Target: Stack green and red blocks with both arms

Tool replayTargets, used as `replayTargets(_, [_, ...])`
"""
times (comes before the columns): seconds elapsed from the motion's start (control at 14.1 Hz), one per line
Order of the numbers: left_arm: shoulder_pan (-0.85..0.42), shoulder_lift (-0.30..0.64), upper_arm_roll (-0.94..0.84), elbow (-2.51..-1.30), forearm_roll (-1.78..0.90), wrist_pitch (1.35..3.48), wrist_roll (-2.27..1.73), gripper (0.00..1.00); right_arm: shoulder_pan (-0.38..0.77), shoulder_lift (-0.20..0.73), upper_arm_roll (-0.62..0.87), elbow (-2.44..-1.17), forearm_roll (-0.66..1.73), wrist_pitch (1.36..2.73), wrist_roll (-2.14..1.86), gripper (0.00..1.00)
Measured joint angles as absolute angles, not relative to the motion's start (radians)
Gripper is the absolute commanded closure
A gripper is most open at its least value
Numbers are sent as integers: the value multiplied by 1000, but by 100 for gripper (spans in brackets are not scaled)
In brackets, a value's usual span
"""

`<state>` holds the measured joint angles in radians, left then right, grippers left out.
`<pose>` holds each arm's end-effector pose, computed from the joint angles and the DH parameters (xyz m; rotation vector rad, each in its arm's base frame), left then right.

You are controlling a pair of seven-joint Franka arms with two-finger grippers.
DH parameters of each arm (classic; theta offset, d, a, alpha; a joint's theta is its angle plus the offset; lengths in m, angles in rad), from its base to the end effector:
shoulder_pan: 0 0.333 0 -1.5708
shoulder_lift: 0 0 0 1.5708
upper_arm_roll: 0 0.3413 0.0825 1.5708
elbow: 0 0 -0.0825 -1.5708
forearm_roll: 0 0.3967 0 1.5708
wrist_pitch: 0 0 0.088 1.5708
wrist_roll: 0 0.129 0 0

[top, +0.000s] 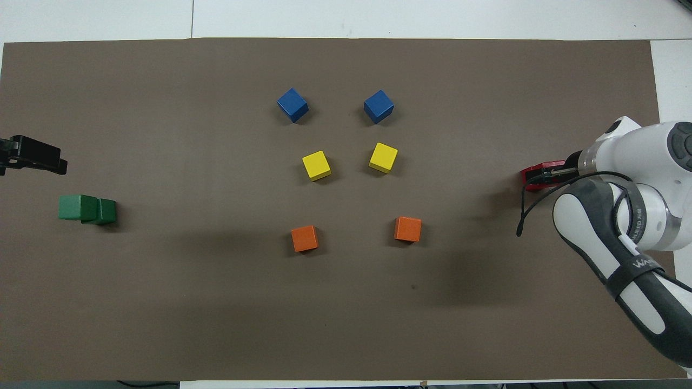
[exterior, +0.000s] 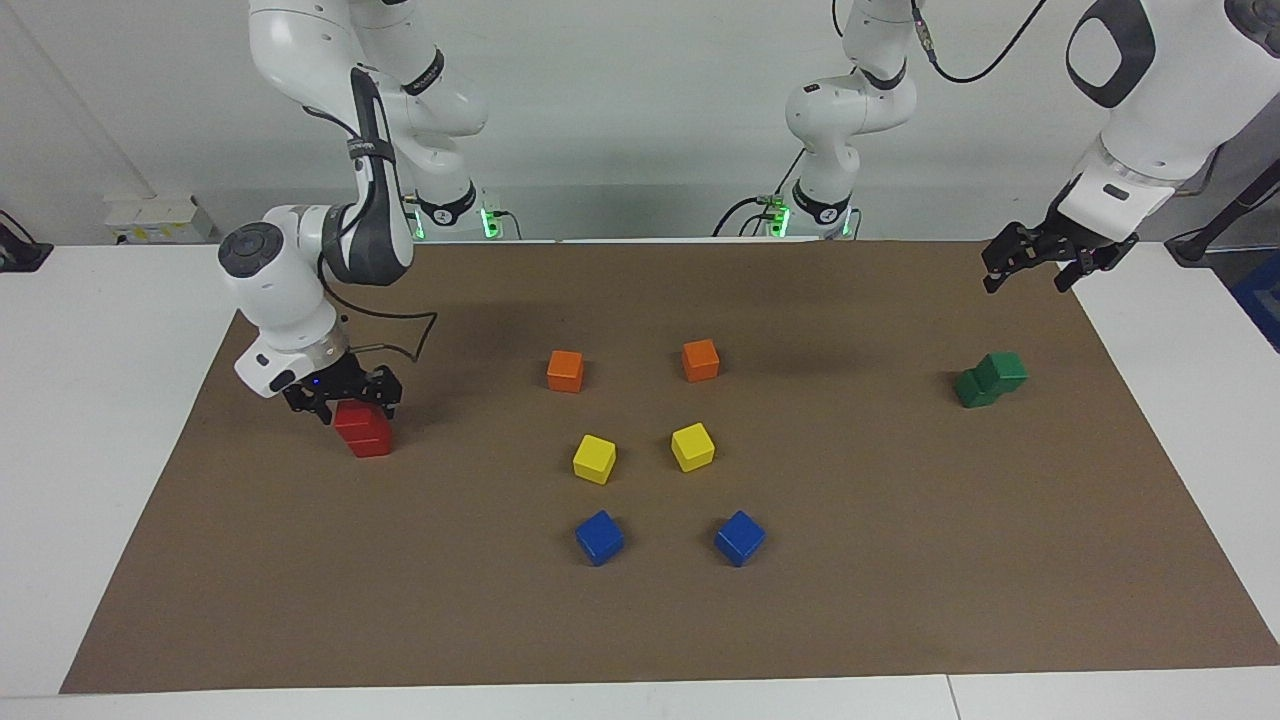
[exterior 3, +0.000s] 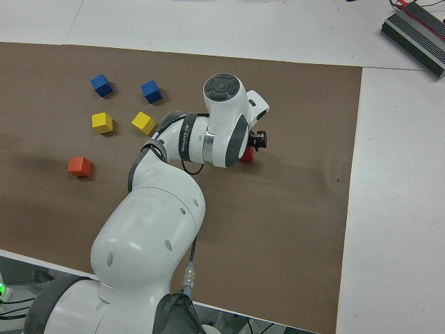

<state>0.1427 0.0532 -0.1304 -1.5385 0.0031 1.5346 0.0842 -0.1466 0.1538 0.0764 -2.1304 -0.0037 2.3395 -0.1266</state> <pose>0.5792 0.0096 0.6101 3.1318 -0.1126 -0.0884 0.5813 -0.0416 0.3367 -3.1356 -0.0904 -0.0884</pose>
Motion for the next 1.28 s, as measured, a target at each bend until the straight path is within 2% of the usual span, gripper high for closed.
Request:
replayTargets(0.28, [140,53,-126,-1538,3,1534,84,0,-147,149,77,-2093,-4,2307,-127,0])
replayTargets(0.78, [141,53,-118,-1538,2,1534,84,0,-132,-49,83,-1944,-4,1949,-127,0])
replayTargets(0.99, [141,53,-117,-1538,2,1535,84,0,-128,-78,83,-1854,-4,1783,-127,0])
replayTargets(1.28, [147,53,-116,-1538,2,1535,84,0,-128,-110,82,-1810,-4,1674,-127,0])
